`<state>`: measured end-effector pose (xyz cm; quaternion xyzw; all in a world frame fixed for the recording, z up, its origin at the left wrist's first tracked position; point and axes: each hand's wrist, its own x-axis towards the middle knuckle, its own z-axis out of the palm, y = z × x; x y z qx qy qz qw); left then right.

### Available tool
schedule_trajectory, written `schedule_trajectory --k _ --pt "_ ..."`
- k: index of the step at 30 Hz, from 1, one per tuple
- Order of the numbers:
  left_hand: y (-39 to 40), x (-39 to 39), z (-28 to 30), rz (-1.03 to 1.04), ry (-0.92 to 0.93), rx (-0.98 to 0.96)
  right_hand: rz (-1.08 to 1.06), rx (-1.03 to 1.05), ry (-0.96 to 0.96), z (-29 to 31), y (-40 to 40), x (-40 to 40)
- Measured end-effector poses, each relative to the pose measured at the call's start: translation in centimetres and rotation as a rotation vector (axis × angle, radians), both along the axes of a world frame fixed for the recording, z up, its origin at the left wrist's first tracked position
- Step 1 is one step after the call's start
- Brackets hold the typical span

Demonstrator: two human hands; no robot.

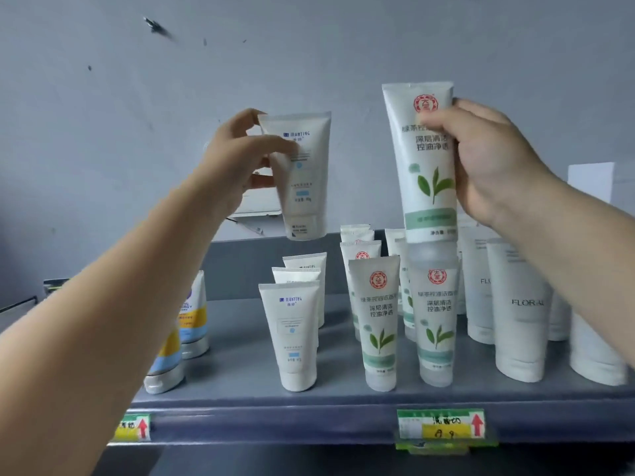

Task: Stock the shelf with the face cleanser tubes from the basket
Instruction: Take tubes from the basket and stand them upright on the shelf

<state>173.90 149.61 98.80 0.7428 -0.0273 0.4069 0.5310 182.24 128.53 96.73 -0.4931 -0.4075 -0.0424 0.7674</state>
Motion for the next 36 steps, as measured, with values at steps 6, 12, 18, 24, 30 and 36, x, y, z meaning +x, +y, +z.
schedule_trajectory --k 6,12,18,24,30,36 --pt "3.8 4.3 1.3 0.062 0.105 0.060 -0.063 -0.208 -0.024 2.7 1.6 5.6" --pt "7.1 7.8 1.3 0.049 0.199 0.129 0.085 -0.296 0.057 4.3 2.8 8.8" --pt "9.8 12.0 0.3 0.071 0.266 0.090 0.003 -0.343 0.090 5.5 4.0 10.9" --pt "12.0 14.7 -2.8 0.062 0.462 0.208 -0.078 -0.373 0.127 5.4 5.3 12.4" --pt "13.3 16.3 -5.1 0.056 0.562 0.282 -0.121 -0.405 0.125 5.4 6.2 13.0" --pt "13.7 17.5 -7.1 -0.007 0.659 0.315 -0.175 -0.448 0.116 5.4 6.3 13.7"
